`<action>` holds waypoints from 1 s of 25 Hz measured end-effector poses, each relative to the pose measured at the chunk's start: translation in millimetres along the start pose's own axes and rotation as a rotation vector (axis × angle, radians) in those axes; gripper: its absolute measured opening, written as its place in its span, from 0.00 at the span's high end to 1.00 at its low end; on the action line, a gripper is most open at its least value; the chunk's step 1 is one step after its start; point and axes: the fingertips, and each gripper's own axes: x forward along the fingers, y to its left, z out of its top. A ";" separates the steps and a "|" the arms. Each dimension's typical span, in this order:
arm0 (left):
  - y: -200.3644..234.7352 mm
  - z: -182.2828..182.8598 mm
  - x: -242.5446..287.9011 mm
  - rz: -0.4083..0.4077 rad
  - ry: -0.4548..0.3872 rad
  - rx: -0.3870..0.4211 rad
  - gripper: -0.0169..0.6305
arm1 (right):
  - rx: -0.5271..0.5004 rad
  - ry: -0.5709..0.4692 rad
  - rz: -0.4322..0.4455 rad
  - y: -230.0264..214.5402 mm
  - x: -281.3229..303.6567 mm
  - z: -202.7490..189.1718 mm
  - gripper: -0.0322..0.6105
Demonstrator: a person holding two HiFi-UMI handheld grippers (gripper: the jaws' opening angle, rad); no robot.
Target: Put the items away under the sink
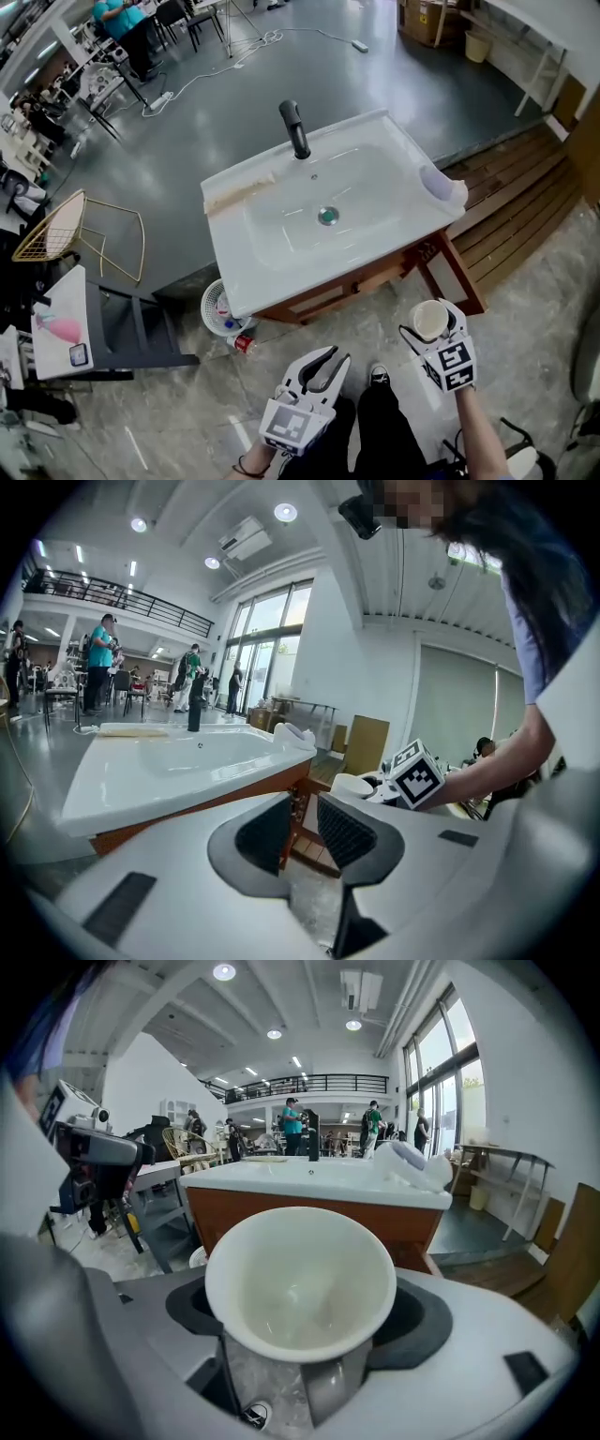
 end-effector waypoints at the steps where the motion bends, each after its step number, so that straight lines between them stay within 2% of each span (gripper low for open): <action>1: -2.2 -4.6 8.1 -0.008 -0.011 0.002 0.82 | 0.000 0.006 0.014 -0.8 8.5 -8.6 0.32; 4: -8.8 -18.0 33.7 -0.036 -0.003 0.036 0.82 | -0.005 0.017 0.053 -2.4 34.1 -29.4 0.32; 6: -9.7 -27.1 52.4 -0.027 0.005 0.030 0.82 | 0.000 0.020 0.074 -4.8 49.3 -39.4 0.32; 10: -8.0 -51.1 79.9 0.013 0.019 -0.070 0.82 | 0.008 0.023 0.094 -12.1 73.3 -58.1 0.32; 12: -5.2 -61.2 91.2 0.023 0.023 -0.086 0.82 | 0.000 0.030 0.091 -17.8 86.9 -64.4 0.32; 18: -2.8 -79.0 114.2 0.014 0.037 -0.036 0.82 | 0.088 0.028 0.067 -35.4 129.6 -78.6 0.32; 25: -3.9 -101.8 124.9 -0.022 0.073 -0.023 0.82 | 0.109 0.048 0.046 -45.2 179.9 -89.4 0.32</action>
